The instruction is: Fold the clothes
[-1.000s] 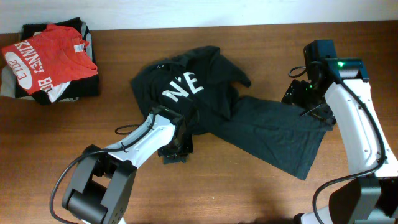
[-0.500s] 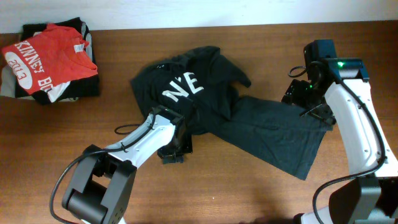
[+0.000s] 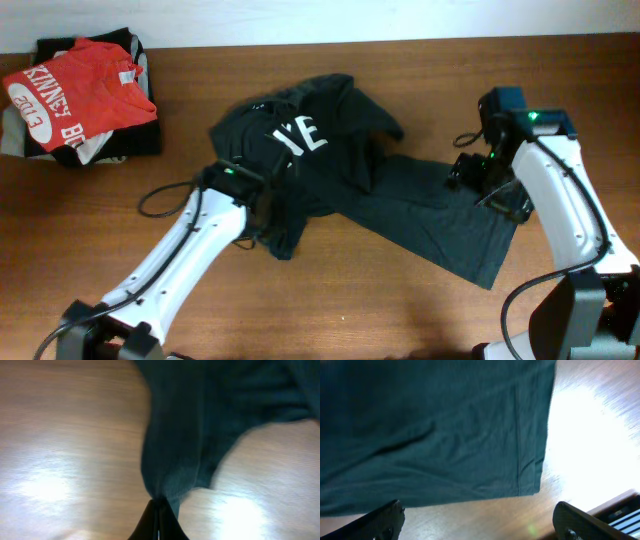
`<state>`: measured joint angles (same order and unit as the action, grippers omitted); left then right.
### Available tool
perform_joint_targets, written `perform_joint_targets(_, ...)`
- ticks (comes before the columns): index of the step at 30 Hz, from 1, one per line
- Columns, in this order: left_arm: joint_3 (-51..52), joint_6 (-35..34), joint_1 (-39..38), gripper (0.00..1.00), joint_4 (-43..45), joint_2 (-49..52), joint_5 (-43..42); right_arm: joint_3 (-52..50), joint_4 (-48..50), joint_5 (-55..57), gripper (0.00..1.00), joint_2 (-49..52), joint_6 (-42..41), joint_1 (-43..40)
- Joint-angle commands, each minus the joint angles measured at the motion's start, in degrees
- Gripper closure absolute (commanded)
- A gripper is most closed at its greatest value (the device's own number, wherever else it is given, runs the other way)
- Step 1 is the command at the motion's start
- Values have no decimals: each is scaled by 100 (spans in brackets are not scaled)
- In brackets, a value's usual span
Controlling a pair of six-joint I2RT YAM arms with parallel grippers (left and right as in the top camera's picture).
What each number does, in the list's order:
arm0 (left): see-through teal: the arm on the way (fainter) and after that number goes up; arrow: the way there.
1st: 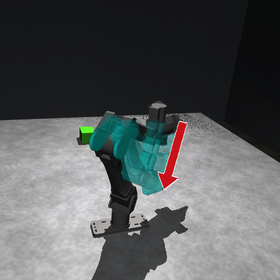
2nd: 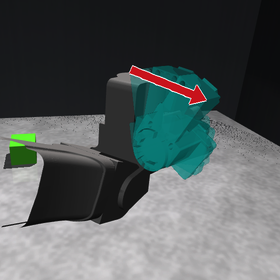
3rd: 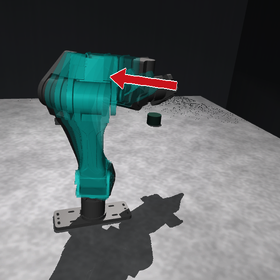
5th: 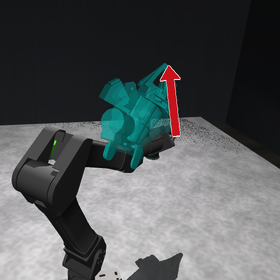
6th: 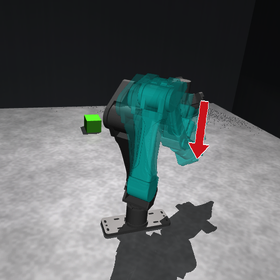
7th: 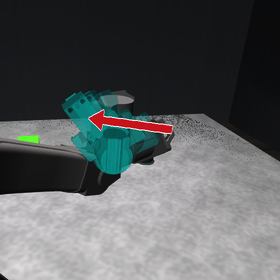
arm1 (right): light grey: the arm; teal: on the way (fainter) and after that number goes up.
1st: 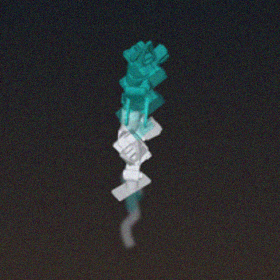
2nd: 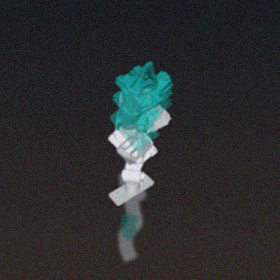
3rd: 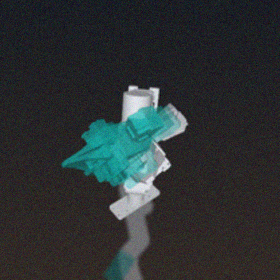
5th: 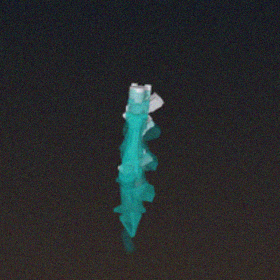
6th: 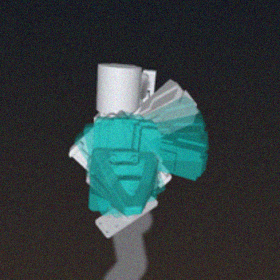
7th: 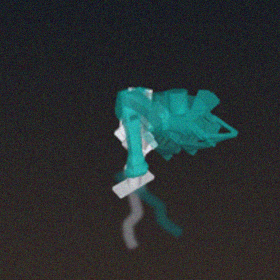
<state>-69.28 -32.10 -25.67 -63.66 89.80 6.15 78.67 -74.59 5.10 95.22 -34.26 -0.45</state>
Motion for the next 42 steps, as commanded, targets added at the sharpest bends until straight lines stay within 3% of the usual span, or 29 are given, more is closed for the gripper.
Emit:
perform_joint_targets(1, -76, 85, 876, 100, -289, -219, 557, -713, 251, -542, 1, 4, -2, -31)
perform_joint_targets(6, -74, 85, 2225, 99, -496, -219, 566, -1504, 693, -916, 1, 4, -2, -26)
perform_joint_targets(8, -74, 87, 2378, 100, -511, -219, 566, -1749, 817, -1014, 1, 4, -9, -26)
perform_joint_targets(15, -74, 85, 2343, 100, -483, -219, 501, -2741, 1128, -1095, 0, 0, -70, -26)
perform_joint_targets(22, -74, 85, 2343, 100, -452, -219, 372, -3910, 2485, -1351, 6, -658, -433, -33)
perform_joint_targets(32, -72, 85, 2343, 100, -431, -219, 369, -4415, 2024, -964, 5, -2400, -1311, -33)
perform_joint_targets(39, -72, 87, 2343, 100, -433, -219, 111, -4795, 2337, -726, 2, -2468, -2061, -39)
perform_joint_targets(42, -72, 87, 2343, 100, -431, -219, 114, -5104, 2798, -739, 7, -2468, -2090, -37)
